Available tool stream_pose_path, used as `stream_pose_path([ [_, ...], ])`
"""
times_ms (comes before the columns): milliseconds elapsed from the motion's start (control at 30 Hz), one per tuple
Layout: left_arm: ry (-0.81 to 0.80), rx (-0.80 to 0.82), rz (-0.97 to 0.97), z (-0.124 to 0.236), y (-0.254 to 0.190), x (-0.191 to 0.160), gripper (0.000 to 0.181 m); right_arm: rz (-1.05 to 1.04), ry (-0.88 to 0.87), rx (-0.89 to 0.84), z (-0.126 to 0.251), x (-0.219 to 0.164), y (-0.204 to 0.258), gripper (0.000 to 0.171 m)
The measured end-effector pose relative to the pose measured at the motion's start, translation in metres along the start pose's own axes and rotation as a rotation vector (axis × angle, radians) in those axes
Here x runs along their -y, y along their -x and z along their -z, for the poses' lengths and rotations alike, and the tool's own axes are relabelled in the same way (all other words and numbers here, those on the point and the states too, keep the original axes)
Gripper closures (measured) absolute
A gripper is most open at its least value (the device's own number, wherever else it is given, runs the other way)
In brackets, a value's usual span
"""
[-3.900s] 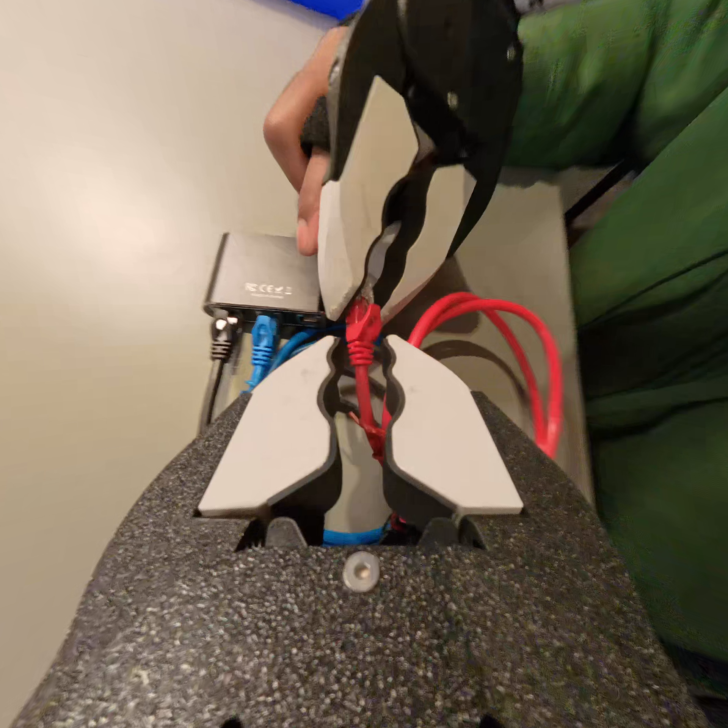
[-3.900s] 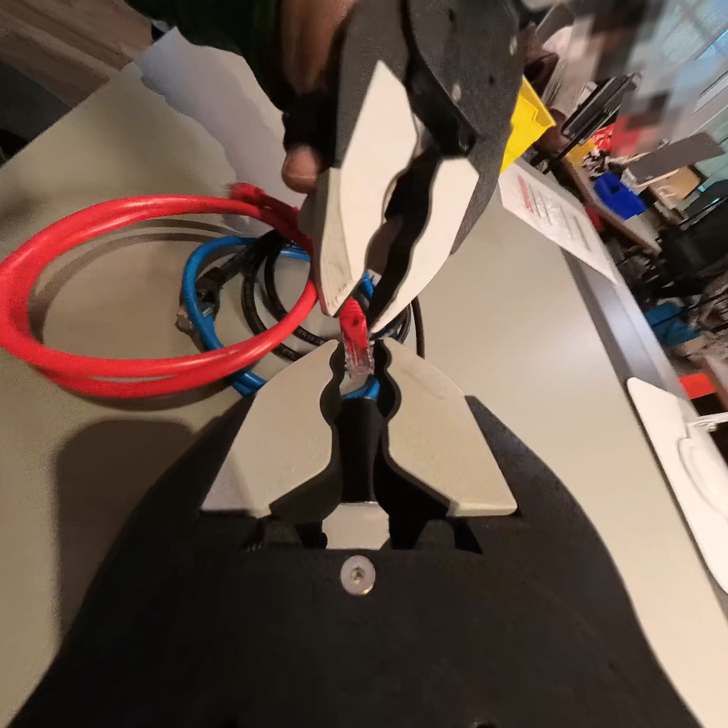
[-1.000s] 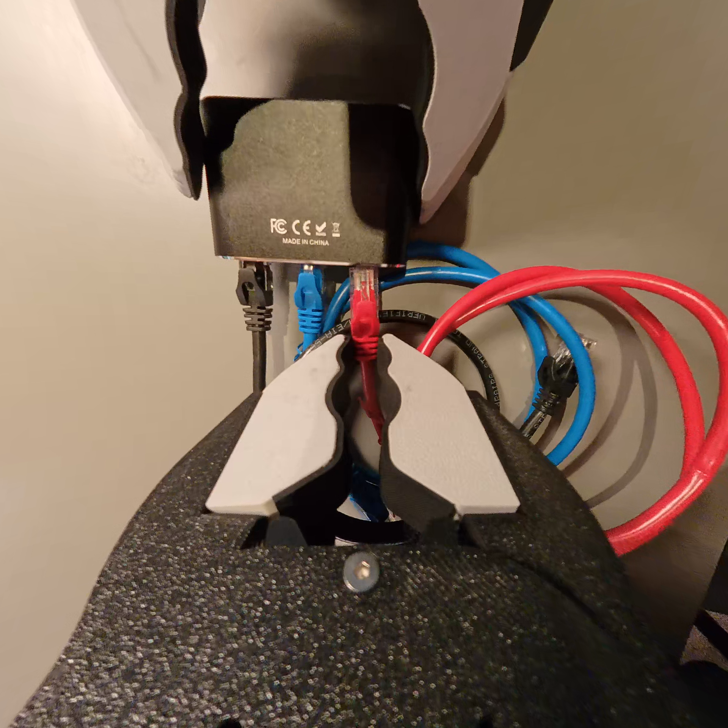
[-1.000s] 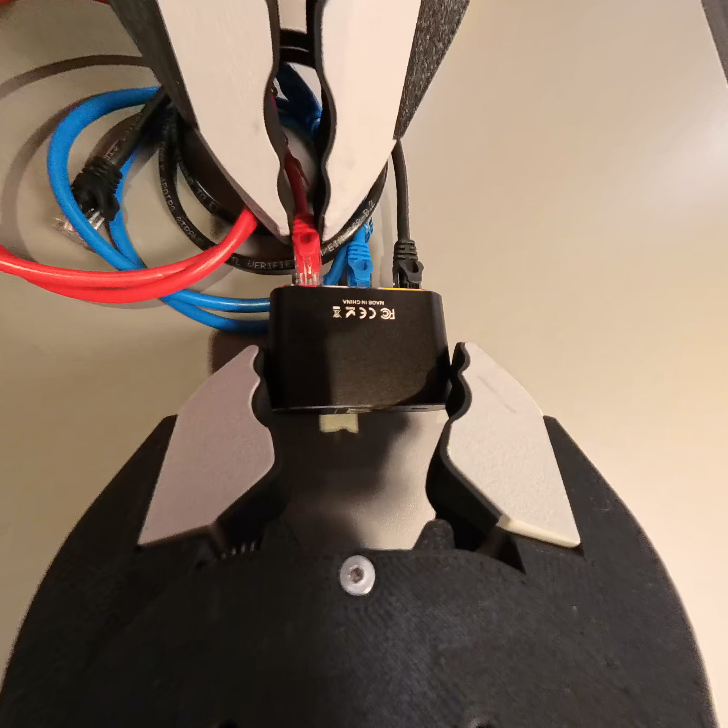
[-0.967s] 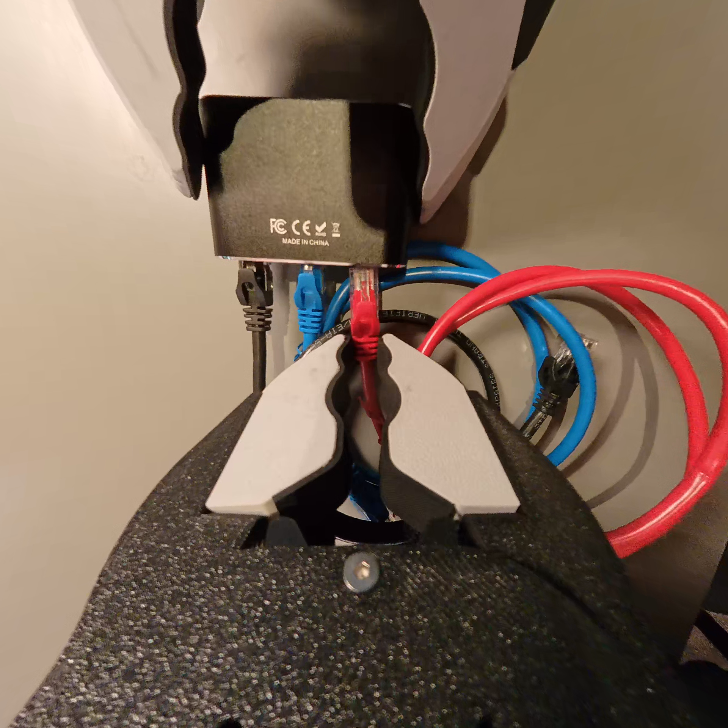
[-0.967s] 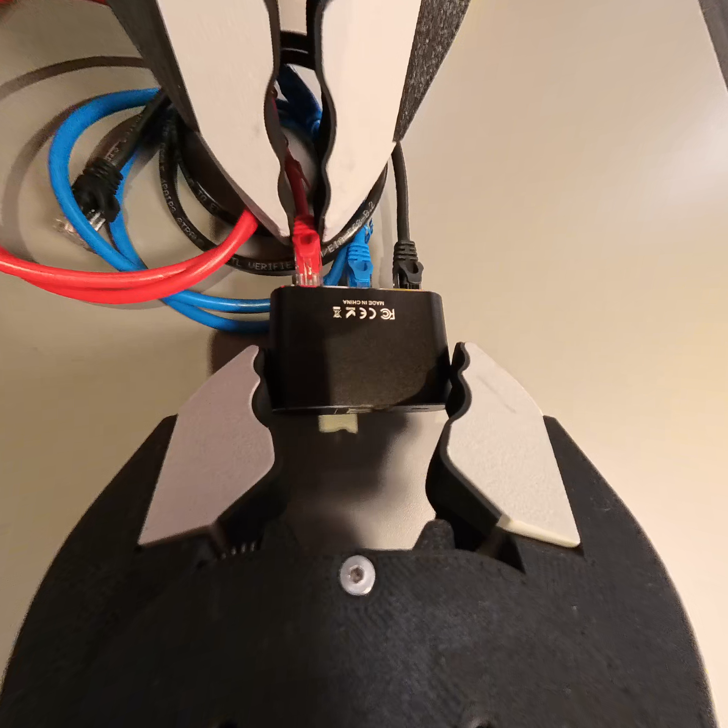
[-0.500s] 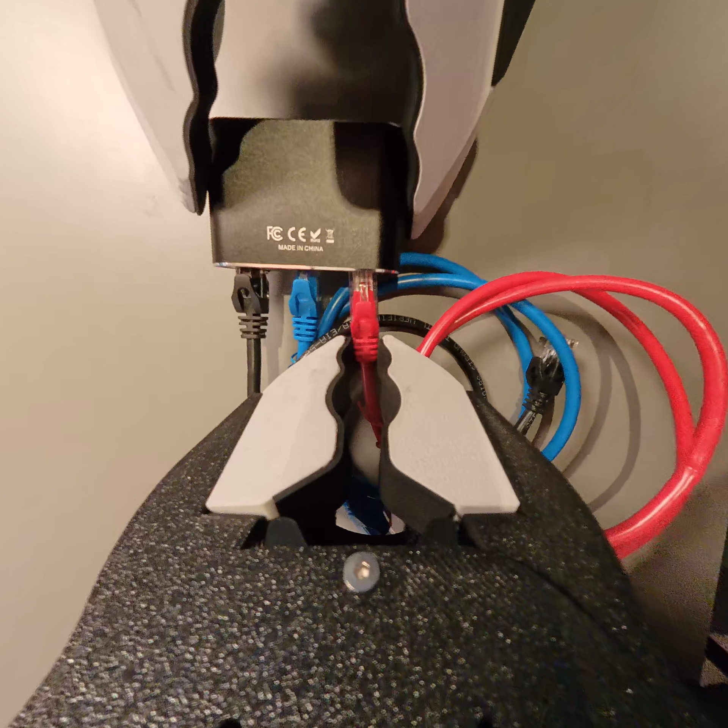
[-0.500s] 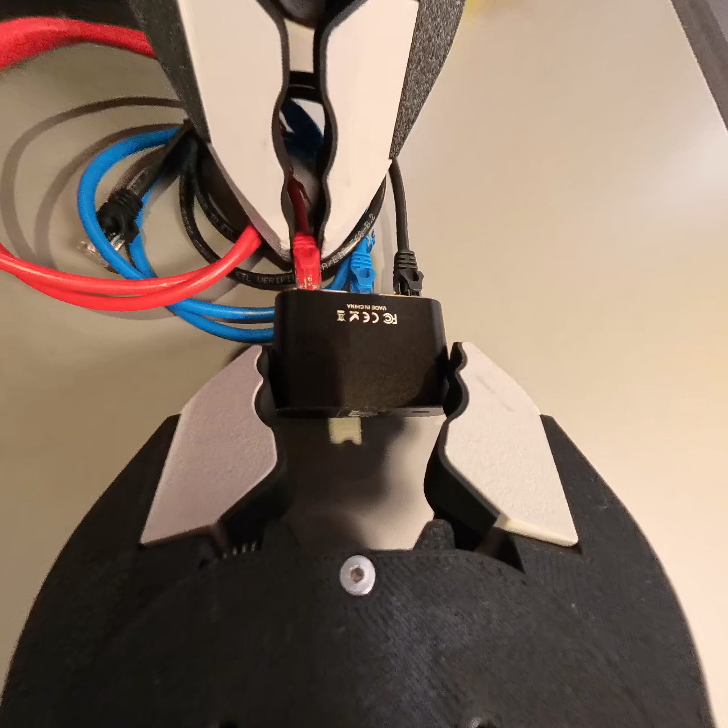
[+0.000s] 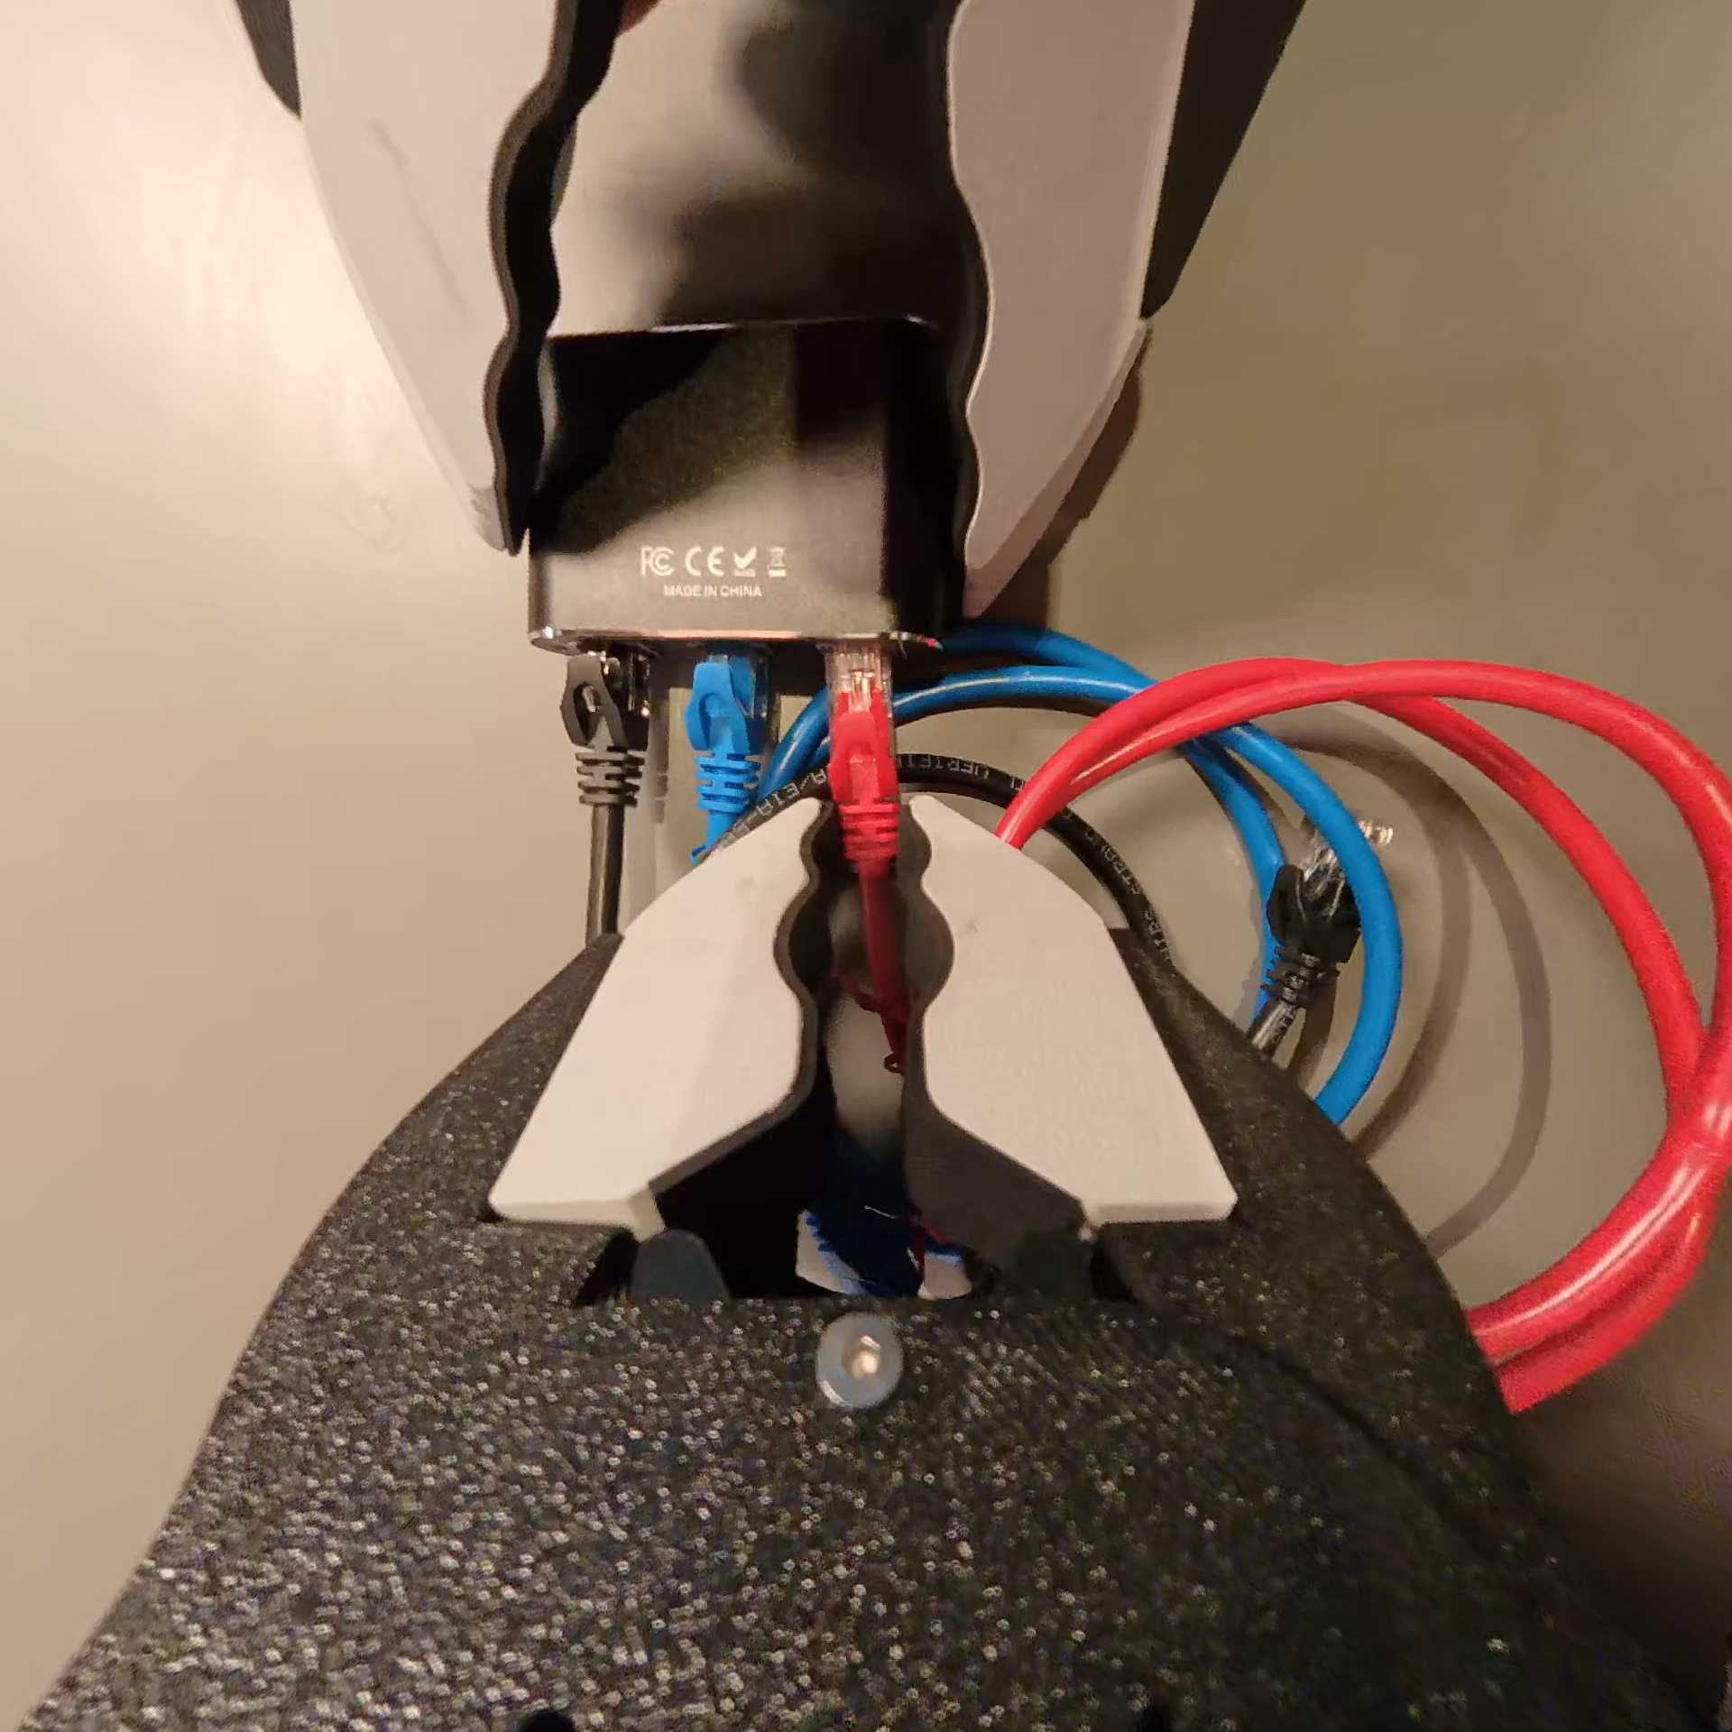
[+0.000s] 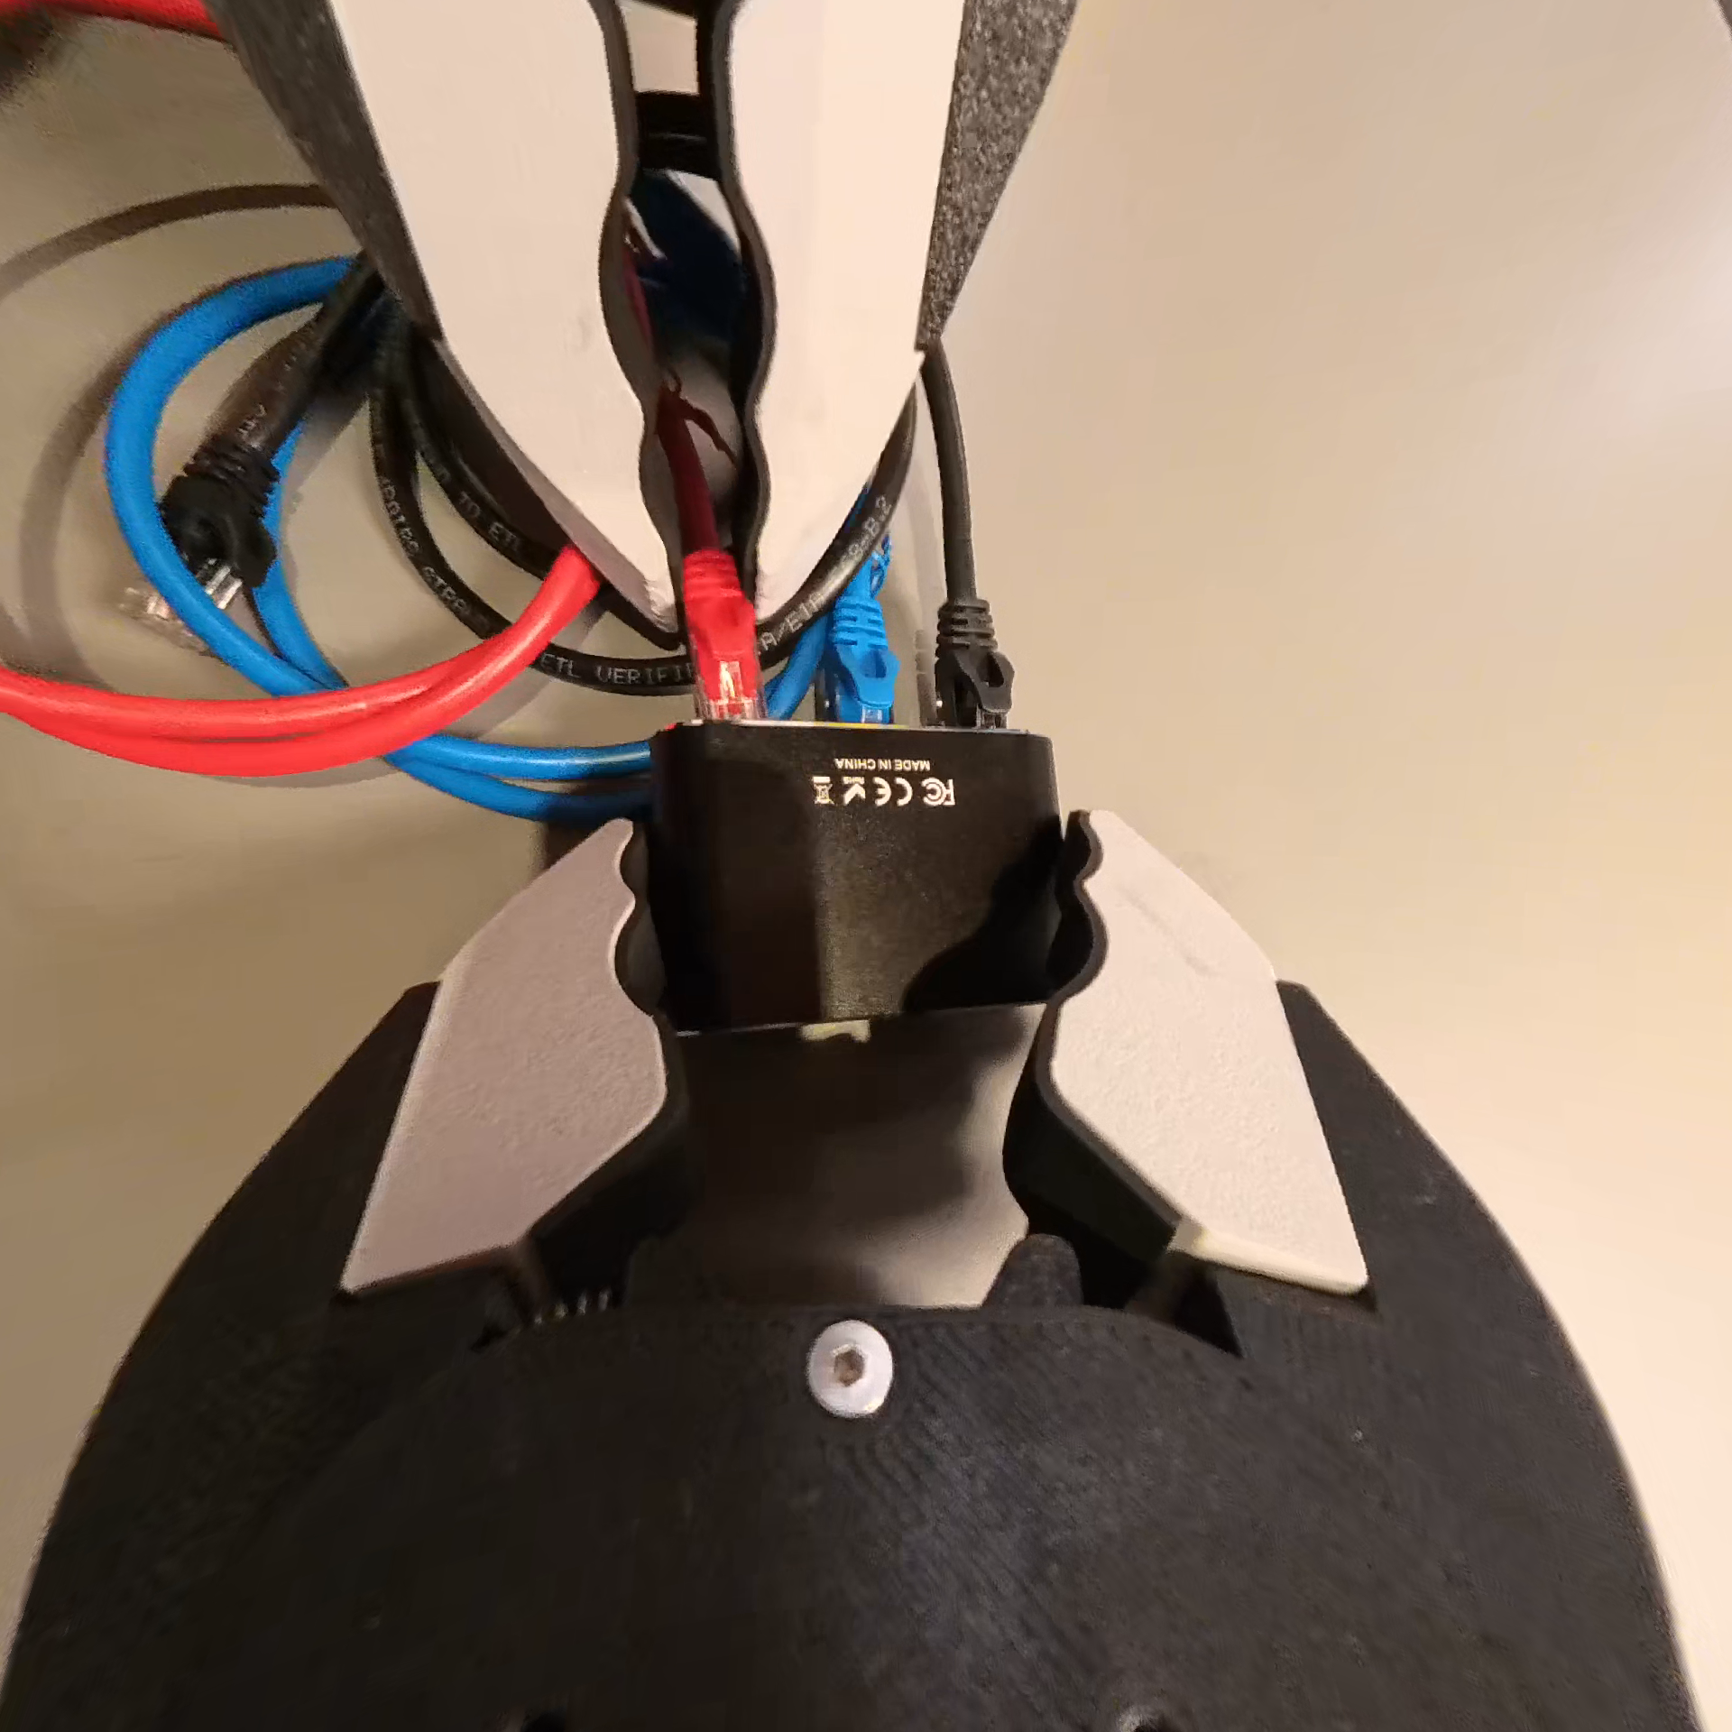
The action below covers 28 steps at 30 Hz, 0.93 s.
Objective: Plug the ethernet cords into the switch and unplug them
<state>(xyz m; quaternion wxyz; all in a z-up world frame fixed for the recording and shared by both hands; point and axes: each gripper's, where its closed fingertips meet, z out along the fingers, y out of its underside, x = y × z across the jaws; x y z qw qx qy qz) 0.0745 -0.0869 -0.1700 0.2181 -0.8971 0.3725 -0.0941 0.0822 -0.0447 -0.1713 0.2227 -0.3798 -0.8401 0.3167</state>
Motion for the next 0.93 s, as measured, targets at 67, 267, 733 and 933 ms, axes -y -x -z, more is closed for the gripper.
stream_pose_path([
  [67, -0.026, -0.002, 0.01, -0.001, 0.001, 0.003, 0.169, -0.013, 0.026, -0.027, 0.005, -0.001, -0.002, 0.088],
  [267, -0.029, -0.002, 0.018, -0.002, 0.001, 0.004, 0.169, -0.121, 0.101, -0.02, 0.039, -0.021, 0.002, 0.108],
  [733, -0.009, 0.033, 0.012, 0.012, 0.013, -0.005, 0.169, -0.079, -0.02, -0.07, 0.029, 0.0, -0.002, 0.137],
  [933, -0.047, 0.048, 0.003, 0.016, 0.016, -0.001, 0.17, -0.071, -0.075, -0.083, 0.034, 0.004, -0.005, 0.139],
])
